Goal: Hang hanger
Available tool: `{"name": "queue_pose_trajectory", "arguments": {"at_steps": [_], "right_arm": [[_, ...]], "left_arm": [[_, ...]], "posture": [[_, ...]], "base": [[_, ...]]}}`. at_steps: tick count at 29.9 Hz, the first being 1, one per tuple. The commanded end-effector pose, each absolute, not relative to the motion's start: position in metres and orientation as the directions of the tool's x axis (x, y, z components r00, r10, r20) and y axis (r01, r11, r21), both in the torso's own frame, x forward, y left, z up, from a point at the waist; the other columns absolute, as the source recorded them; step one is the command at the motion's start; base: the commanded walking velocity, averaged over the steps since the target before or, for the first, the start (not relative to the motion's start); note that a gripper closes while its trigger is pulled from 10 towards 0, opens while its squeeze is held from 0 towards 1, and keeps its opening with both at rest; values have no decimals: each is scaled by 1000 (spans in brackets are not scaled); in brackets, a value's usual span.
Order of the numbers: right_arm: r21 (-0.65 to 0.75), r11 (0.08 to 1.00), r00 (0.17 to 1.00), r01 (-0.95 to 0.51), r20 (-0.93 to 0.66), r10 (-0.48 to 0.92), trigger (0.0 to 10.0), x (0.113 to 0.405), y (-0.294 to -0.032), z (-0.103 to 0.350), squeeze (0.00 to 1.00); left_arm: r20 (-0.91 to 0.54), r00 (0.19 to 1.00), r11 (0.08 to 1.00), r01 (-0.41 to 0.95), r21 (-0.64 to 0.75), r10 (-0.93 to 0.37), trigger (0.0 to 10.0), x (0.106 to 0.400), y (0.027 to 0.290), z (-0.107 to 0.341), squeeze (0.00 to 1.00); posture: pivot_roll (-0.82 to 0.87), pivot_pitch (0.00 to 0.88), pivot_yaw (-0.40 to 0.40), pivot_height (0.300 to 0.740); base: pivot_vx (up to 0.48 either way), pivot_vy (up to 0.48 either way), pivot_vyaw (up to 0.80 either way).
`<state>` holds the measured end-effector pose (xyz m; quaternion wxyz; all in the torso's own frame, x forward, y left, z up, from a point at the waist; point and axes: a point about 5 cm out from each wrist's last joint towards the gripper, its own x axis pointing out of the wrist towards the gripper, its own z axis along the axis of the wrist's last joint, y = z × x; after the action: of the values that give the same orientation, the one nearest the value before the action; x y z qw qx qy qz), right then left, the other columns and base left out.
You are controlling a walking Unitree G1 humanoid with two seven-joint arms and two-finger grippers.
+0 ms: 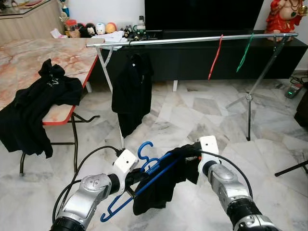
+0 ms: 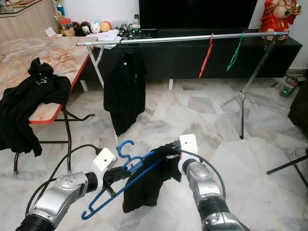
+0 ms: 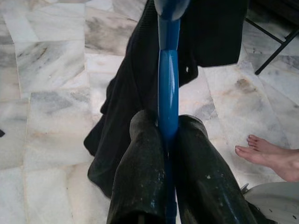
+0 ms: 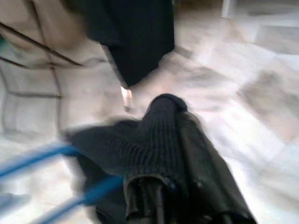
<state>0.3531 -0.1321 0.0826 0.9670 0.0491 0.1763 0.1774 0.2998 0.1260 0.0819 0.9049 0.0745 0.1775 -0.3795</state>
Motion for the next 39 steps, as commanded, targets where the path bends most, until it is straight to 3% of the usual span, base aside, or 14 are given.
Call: {"name": "queue_pose_trajectory", "arguments": {"at_steps": [1, 8, 12, 19, 22, 25, 26, 30, 34, 39], "right_arm": [[210, 871, 850, -444, -208, 483, 10000, 355, -112, 106, 0], [166, 739, 733, -653, -107, 671, 10000, 345, -84, 129, 0], [6, 714, 706, -700, -152, 692, 10000, 340, -88, 133, 0], [37, 618, 612, -785, -102, 784, 10000, 326, -80, 146, 0], [21, 667, 655, -745, -167, 737, 10000, 329, -87, 133, 0], [-127, 852, 820, -508, -373, 433, 10000, 345, -124, 95, 0], [-147, 862, 830, -485, -388, 401, 10000, 346, -129, 92, 0], [-9, 850, 813, -527, -296, 501, 10000, 344, -122, 104, 0], [-25, 779, 771, -627, -161, 616, 10000, 344, -108, 124, 0], [-22, 747, 741, -665, -146, 655, 10000, 344, -102, 128, 0]], "left_arm": [[-376, 665, 714, 700, 13, -645, 10000, 300, 132, 83, 0], [-380, 651, 703, 711, 1, -657, 10000, 299, 129, 81, 0], [-385, 642, 696, 718, -3, -663, 10000, 299, 127, 80, 0], [-395, 648, 703, 711, 7, -651, 10000, 299, 129, 78, 0], [-393, 647, 702, 712, 4, -654, 10000, 299, 129, 78, 0], [-385, 651, 705, 709, 3, -654, 10000, 299, 128, 79, 0], [-385, 652, 705, 709, 3, -654, 10000, 299, 128, 79, 0], [-381, 652, 705, 709, 2, -655, 10000, 298, 128, 80, 0], [-376, 653, 705, 709, -1, -657, 10000, 298, 127, 80, 0], [-374, 652, 705, 709, -6, -659, 10000, 298, 126, 80, 0]], "posture": [[99, 65, 33, 740], [95, 76, 36, 740], [91, 80, 39, 740], [88, 79, 39, 740], [94, 77, 37, 740], [96, 68, 35, 740], [97, 68, 35, 740], [100, 64, 36, 740], [100, 65, 36, 740], [100, 64, 36, 740]], "base": [[0, 0, 0], [0, 0, 0], [0, 0, 0], [0, 0, 0], [0, 0, 0], [0, 0, 0], [0, 0, 0], [0, 0, 0], [0, 0, 0], [0, 0, 0]]}}
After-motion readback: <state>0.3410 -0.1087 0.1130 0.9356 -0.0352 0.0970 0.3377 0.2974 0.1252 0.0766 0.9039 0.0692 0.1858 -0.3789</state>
